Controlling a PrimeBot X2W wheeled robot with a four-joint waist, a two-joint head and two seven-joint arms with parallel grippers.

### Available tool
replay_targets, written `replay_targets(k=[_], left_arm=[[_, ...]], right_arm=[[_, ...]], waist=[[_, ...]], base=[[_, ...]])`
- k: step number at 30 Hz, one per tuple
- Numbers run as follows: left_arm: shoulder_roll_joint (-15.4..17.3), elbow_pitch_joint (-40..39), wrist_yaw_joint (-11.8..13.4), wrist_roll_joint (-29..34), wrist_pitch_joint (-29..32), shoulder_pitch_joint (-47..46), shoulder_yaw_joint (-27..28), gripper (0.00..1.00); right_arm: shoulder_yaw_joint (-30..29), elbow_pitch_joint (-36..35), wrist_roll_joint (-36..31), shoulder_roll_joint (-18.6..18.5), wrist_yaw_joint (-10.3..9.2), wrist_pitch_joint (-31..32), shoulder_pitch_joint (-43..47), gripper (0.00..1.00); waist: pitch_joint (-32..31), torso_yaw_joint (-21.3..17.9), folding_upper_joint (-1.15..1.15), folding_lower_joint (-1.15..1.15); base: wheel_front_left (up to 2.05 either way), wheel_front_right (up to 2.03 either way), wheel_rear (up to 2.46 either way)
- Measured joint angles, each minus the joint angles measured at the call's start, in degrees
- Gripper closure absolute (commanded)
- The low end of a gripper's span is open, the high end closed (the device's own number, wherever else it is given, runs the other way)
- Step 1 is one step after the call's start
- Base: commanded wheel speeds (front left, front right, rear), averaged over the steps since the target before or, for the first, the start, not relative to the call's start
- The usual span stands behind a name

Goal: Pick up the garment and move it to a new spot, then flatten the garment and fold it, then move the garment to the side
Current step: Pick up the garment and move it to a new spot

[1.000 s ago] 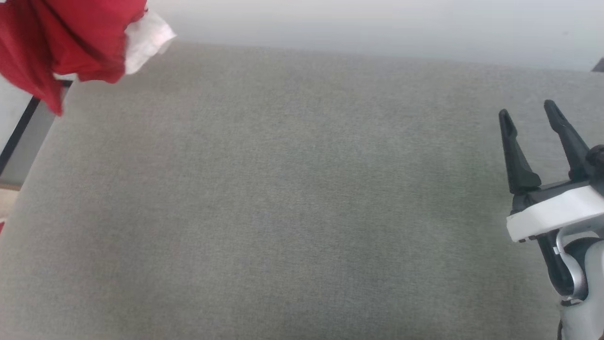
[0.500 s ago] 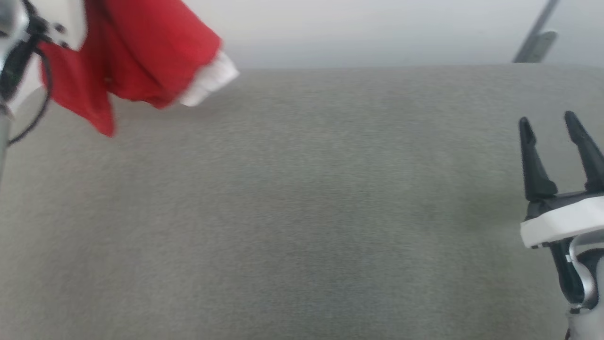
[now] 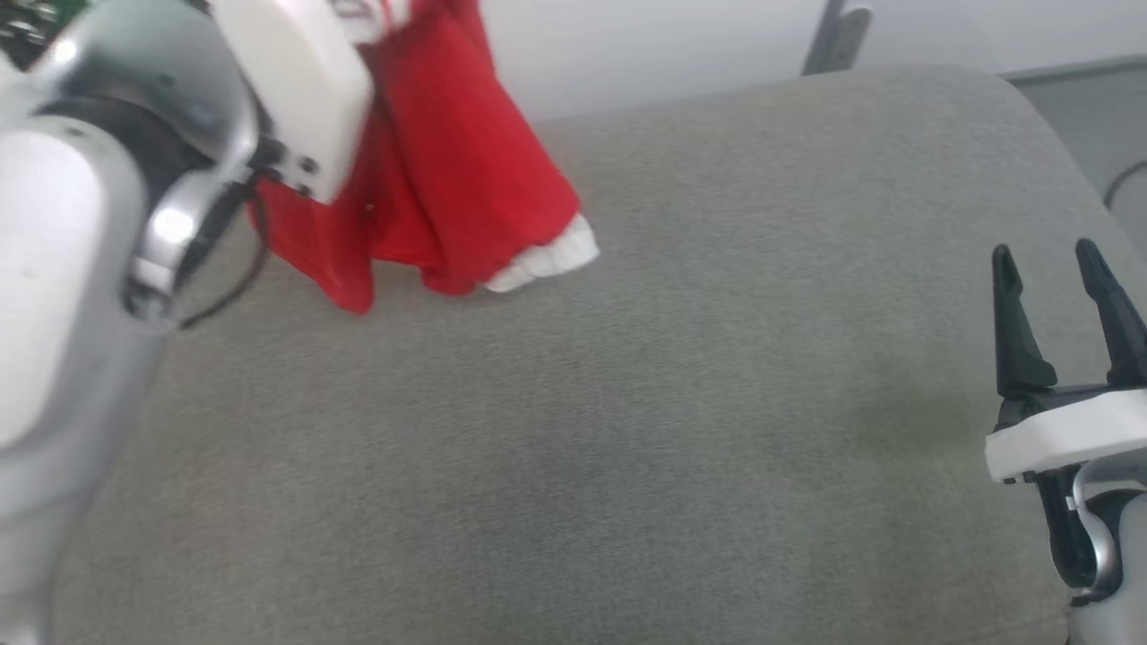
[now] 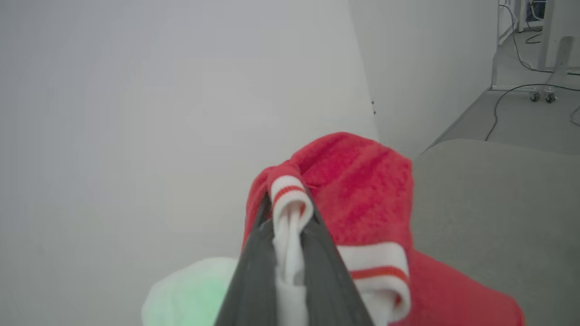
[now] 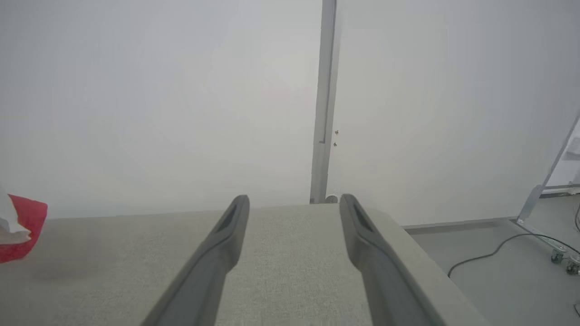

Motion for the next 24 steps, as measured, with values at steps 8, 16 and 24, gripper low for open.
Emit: replay_targets(k=[8,16,24], left_arm=[[-4.0,-1.7,1.8,-0.7,0.1,5.0,-3.5,1.00],[-2.8,-0.7,4.7,-2.3,0.0,17.2,-5.2,1.00],[-2.3,6.2,5.8,-4.2,-2.2,27.5,-6.9,1.00]], right_arm=[[-0.2,1.7,0.1,0.8,0.00,-1.4,0.4,0.00],[0.9,3.8,0.4,1.5,0.00,-2.3,0.9,0.00],[3.2,5.1,0.5,1.5,0.00,-2.9,0.8,0.00]], waist=[[0.8,-2.3,0.00,0.00],[1.6,-1.2,0.00,0.00],[2.6,-0.2,0.00,0.00]], base=[[0.00,0.00,0.00],[0.00,0.00,0.00],[0.00,0.00,0.00]])
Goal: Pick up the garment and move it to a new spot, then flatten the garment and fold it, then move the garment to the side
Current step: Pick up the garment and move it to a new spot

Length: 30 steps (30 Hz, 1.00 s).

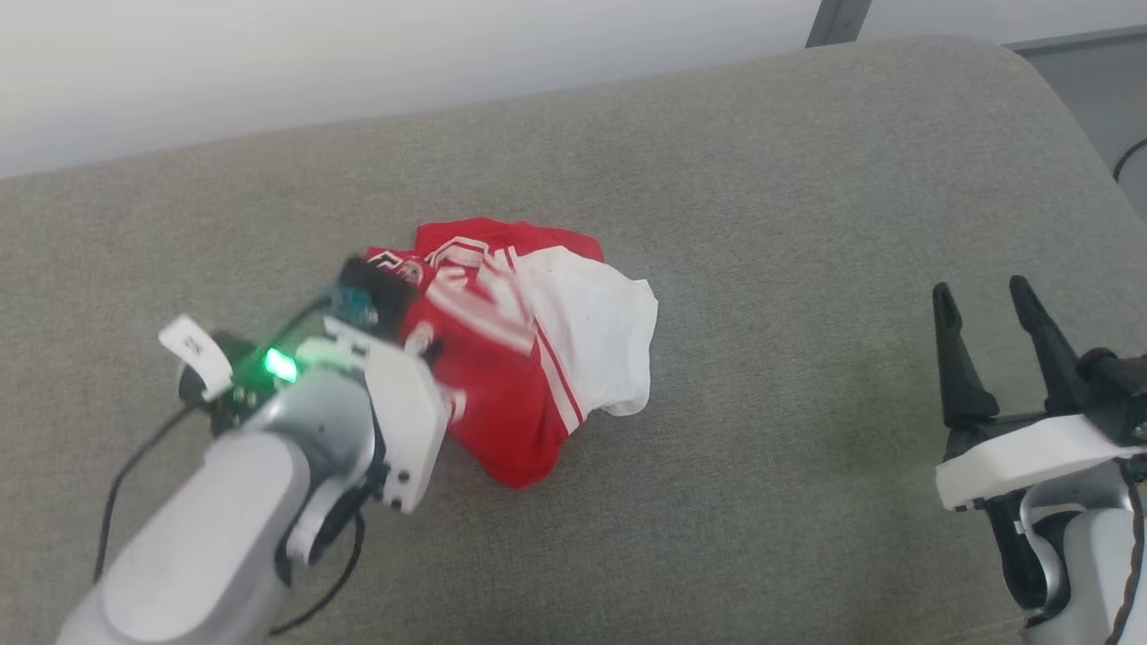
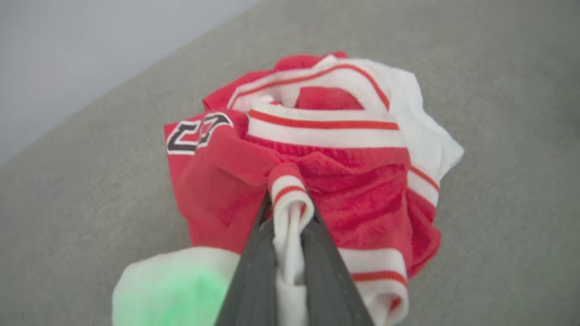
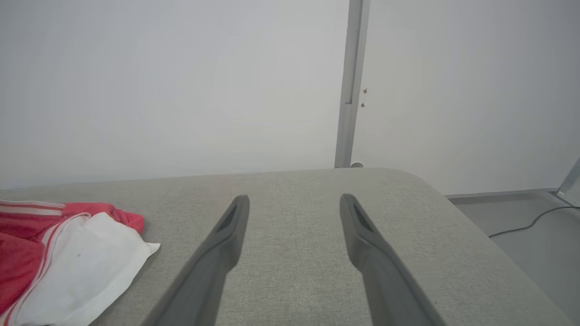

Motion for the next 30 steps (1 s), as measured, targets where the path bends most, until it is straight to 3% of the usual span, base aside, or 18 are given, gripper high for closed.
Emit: replay_targets(k=[7,14,17,18,24,30], left_arm=[[-1.6,9.1,-0.8,-1.0,-2.9,3.0,-1.3,1.00],[-4.1,16.9,-3.8,-1.9,-4.5,2.8,-2.9,1.00],[-4.7,18.4,-4.4,-2.0,-5.2,2.1,-3.0,0.60],[-5.0,19.2,-4.9,-2.3,-5.5,1.7,-3.1,0.00],[-5.4,20.3,-6.9,-3.5,-8.9,1.0,-2.5,0.00],[-3.1,17.2,-7.3,-3.4,-16.1,1.6,0.1,0.00]], right_arm=[[0.8,0.9,0.2,-0.2,0.00,-0.3,-0.4,0.00],[1.5,1.0,0.8,-0.6,0.00,-0.3,-1.4,0.00],[1.6,1.0,0.8,-0.8,0.00,-0.3,-1.5,0.00],[1.6,1.0,0.8,-0.9,0.00,-0.2,-1.5,0.00],[1.4,1.1,1.1,-1.4,0.00,-0.1,-1.5,0.00],[0.1,1.0,1.0,-1.7,0.00,-0.1,-0.5,0.00]], waist=[[0.2,0.7,0.00,0.00],[0.3,1.6,0.00,0.00],[0.3,1.9,0.00,0.00],[0.3,2.1,0.00,0.00],[-0.8,3.4,0.00,0.00],[-2.8,5.2,0.00,0.00]], base=[[0.00,0.00,0.00],[0.00,0.00,0.00],[0.00,0.00,0.00],[0.00,0.00,0.00],[0.00,0.00,0.00],[0.00,0.00,0.00]])
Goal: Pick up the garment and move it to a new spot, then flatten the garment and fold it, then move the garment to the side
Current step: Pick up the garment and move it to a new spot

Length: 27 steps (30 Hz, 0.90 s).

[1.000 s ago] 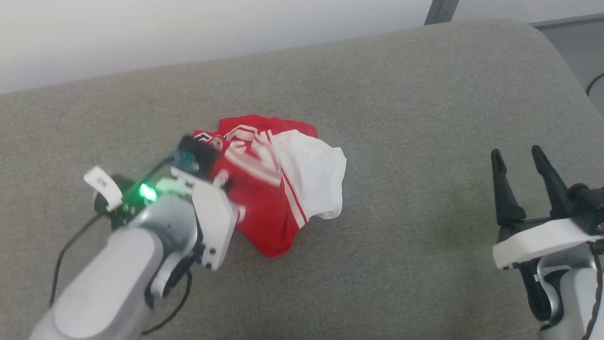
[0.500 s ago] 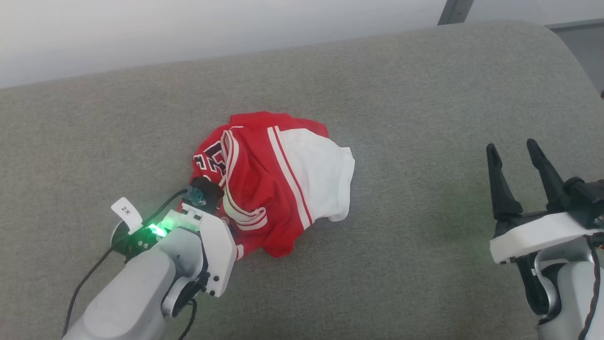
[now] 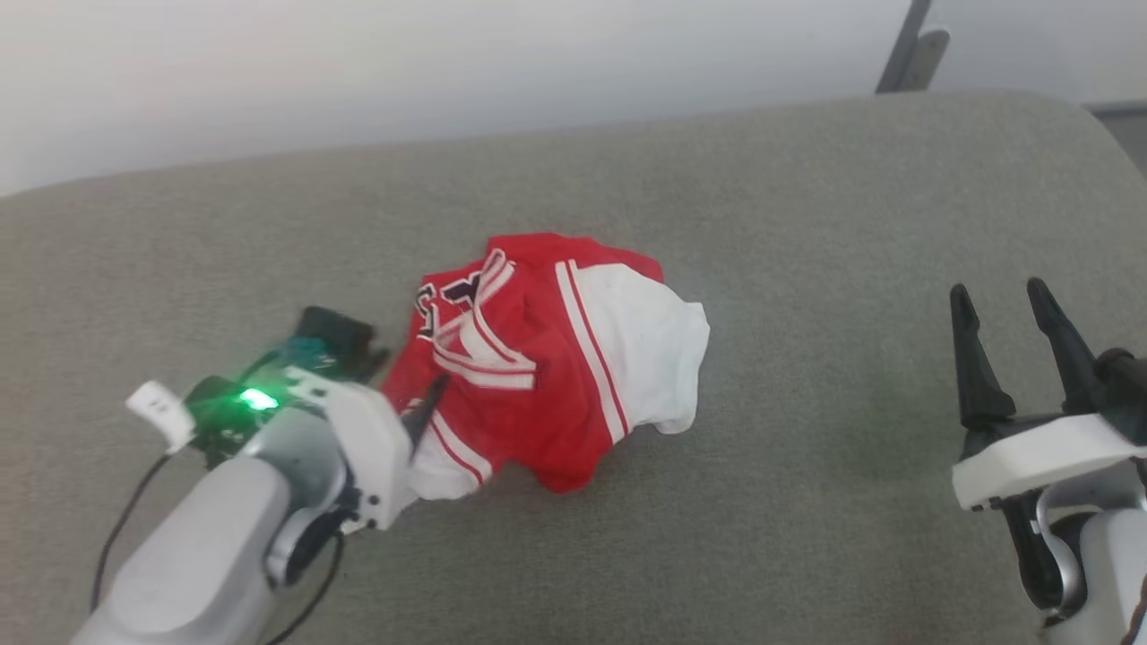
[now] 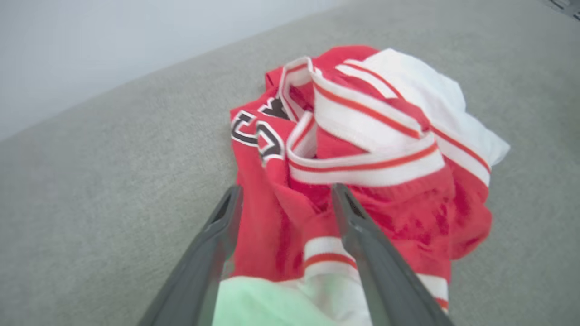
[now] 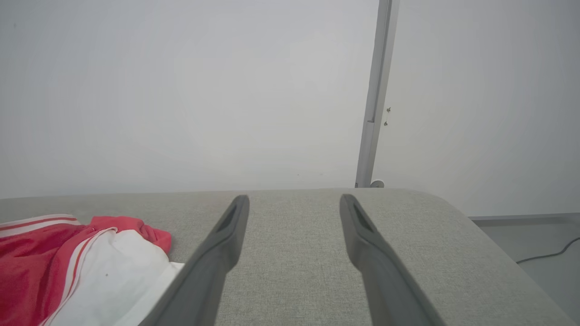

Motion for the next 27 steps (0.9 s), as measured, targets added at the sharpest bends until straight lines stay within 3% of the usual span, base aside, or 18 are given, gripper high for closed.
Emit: replay_targets(k=[6,14,21,27], left_arm=[[3.0,-2.6,0.5,-0.6,-9.6,3.6,4.2,0.00],[7.9,-5.6,3.0,-2.8,-21.7,13.1,11.6,0.00],[9.9,-8.3,5.0,-5.6,-27.4,21.2,16.7,0.00],[10.9,-9.7,5.1,-8.0,-29.6,26.2,20.4,0.00]], right_arm=[[-1.2,0.2,-0.6,-0.4,0.00,0.0,1.7,0.00],[-3.3,0.5,-1.3,-0.7,0.00,0.1,5.0,0.00],[-5.3,-0.4,-1.7,-0.3,0.00,0.3,7.6,0.00],[-6.6,-2.0,-2.3,0.5,0.00,0.8,9.3,0.00]], waist=[[-2.5,1.8,0.00,0.00],[-6.4,3.7,0.00,0.00],[-8.2,4.9,0.00,0.00],[-8.7,5.8,0.00,0.00]], base=[[0.00,0.00,0.00],[0.00,0.00,0.00],[0.00,0.00,0.00],[0.00,0.00,0.00]])
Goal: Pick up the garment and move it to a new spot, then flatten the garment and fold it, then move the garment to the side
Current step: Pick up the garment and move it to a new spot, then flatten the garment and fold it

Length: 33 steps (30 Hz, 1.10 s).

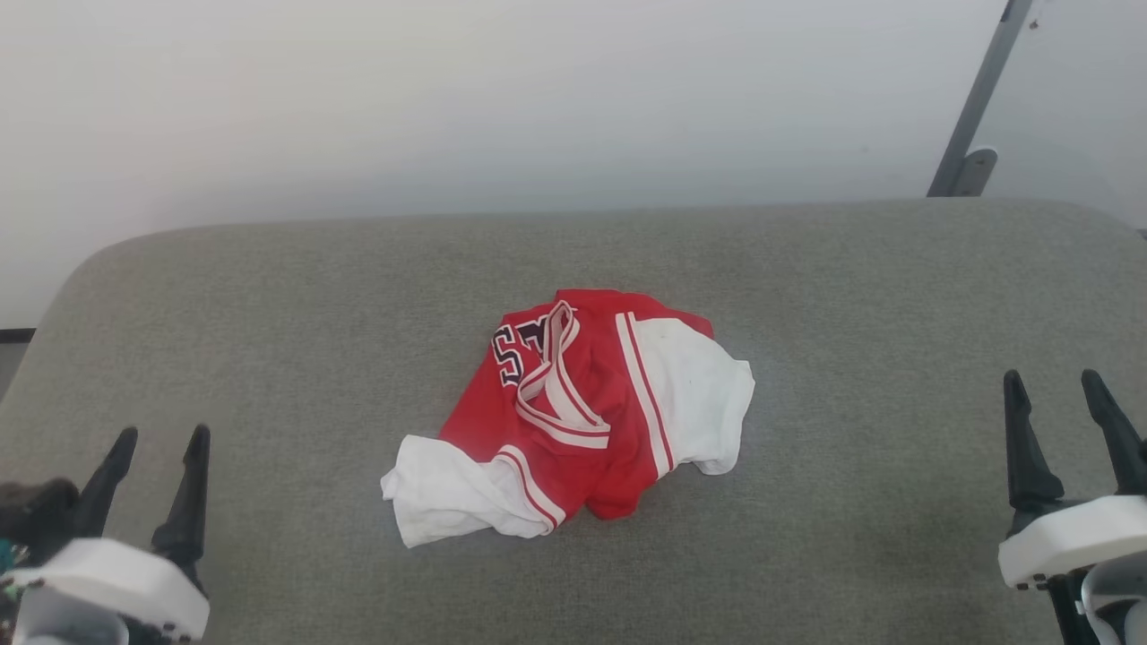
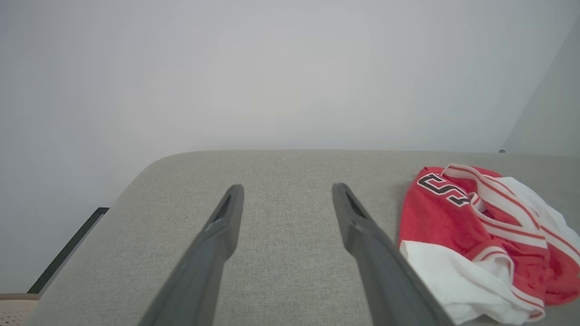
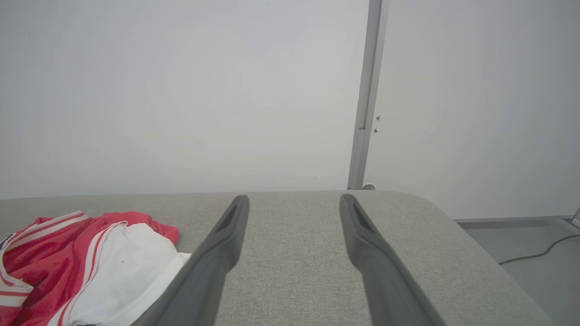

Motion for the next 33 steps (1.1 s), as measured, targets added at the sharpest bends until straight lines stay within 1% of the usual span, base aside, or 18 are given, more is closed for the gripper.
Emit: replay_targets(k=[8,16,20,24,28,33], left_arm=[[-0.3,-0.7,-0.9,-0.9,-1.0,2.1,1.5,0.00],[-0.9,-1.8,-1.2,-0.9,-1.0,1.9,1.1,0.00],[-1.2,-2.6,-1.1,-0.9,-0.9,1.6,0.4,0.00],[-2.1,-3.5,-1.2,-0.9,-0.5,0.6,-0.4,0.00],[-2.9,-3.8,-1.2,-0.7,-0.5,-0.7,-1.3,0.00],[-4.7,-3.1,-2.0,-0.3,-0.5,-3.0,-3.0,0.00]], right_arm=[[-0.4,-0.4,0.0,0.5,0.00,0.5,0.6,0.00],[1.1,-0.9,0.3,0.8,0.00,1.7,0.7,0.00],[3.1,-0.1,2.1,0.6,0.00,4.0,0.0,0.00],[5.3,1.5,4.2,-0.4,0.00,7.1,-2.4,0.00],[7.4,4.2,6.1,-2.2,0.00,11.3,-4.8,0.00],[8.1,8.4,8.1,-3.8,-0.01,17.2,-8.4,0.00]], waist=[[-0.1,1.4,0.00,0.00],[0.2,2.9,0.00,0.00],[0.7,4.1,0.00,0.00],[1.8,5.7,0.00,0.00],[3.3,7.6,0.00,0.00],[5.7,10.3,0.00,0.00]], base=[[0.00,0.00,0.00],[0.00,0.00,0.00],[0.00,0.00,0.00],[0.00,0.00,0.00],[0.00,0.00,0.00],[0.00,0.00,0.00]])
